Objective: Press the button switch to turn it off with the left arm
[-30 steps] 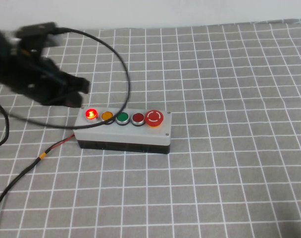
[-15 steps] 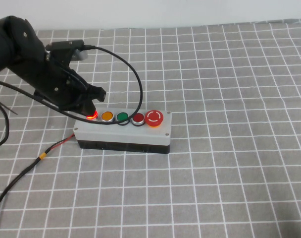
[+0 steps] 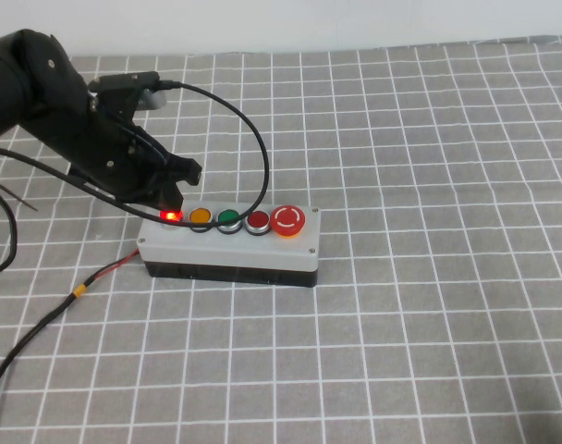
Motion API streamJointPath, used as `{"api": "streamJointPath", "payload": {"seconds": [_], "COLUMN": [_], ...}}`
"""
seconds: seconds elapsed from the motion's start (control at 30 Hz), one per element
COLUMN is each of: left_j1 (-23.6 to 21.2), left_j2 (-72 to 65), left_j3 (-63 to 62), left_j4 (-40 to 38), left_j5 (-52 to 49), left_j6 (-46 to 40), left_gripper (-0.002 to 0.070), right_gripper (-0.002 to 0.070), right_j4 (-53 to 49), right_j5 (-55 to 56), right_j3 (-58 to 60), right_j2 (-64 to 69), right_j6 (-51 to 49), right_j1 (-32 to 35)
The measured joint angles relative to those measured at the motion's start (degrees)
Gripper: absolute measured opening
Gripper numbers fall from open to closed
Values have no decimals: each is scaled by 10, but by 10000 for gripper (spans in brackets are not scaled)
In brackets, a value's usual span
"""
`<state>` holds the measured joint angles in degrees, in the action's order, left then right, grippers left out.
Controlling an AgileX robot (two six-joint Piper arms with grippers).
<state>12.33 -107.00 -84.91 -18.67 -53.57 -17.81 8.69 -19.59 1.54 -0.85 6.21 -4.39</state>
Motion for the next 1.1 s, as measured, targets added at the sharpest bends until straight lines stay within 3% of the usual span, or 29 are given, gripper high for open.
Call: {"api": "streamJointPath", "payload": {"seconds": [0.37,0.57,0.73,1.1], "left_j1": [1,13,20,22], "left_j2": [-2,72,222,588], "left_j3": [-4,17,104,423], "left_j4": [-2,19,13,-1], "left_j5": [-1,15,109,311], "left_j6": [-1,-21,-29,-30], "left_gripper": [-4,-4,-4,-4], "right_gripper": [-17,-17,-17,-17], "right_j4": [0,0,0,0], "right_j5": [0,0,0,0], "right_j3": [0,0,0,0], "right_j2": [0,0,0,0], "right_j6": [0,0,0,0], "right_j1": [0,0,0,0]}}
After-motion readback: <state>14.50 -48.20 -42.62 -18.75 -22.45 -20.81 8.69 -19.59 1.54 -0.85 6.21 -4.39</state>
